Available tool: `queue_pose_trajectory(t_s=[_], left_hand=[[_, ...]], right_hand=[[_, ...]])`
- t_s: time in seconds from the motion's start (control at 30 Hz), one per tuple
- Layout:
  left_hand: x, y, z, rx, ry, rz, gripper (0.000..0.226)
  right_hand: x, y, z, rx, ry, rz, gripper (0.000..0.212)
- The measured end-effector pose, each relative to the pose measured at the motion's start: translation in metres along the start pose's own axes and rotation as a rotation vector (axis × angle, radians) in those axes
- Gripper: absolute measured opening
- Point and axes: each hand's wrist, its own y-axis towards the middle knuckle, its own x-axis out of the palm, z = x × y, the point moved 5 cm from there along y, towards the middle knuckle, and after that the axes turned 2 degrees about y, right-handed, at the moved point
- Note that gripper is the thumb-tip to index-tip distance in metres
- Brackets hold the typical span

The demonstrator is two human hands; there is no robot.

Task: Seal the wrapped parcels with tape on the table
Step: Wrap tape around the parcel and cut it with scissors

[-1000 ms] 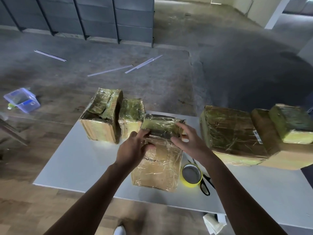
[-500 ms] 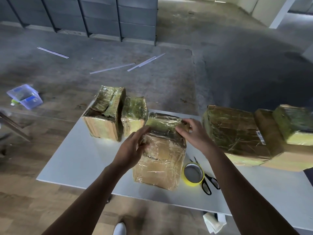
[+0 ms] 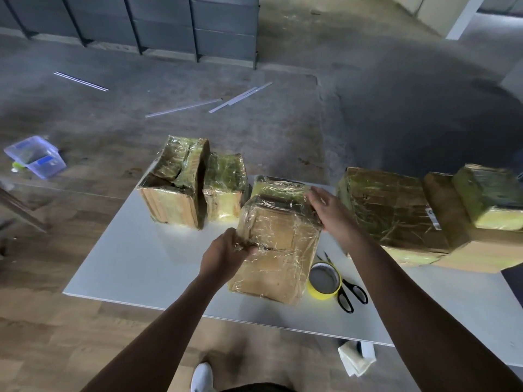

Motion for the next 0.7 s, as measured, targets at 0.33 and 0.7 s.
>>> queue_pose_trajectory(t_s=[0.33,0.7], left_hand=[[-0.035,0.005,0.015,0.157,-0.025,0.144,0.029],[-0.052,0.012,0.062,0.382,0.389,0.014,0.030]], right_hand=[[-0.005,-0.015,0.004,0.037,-0.163,-0.020,0.031],[0.023,-0.039,-0.021,-0.371,-0.267,-0.125,0.053]])
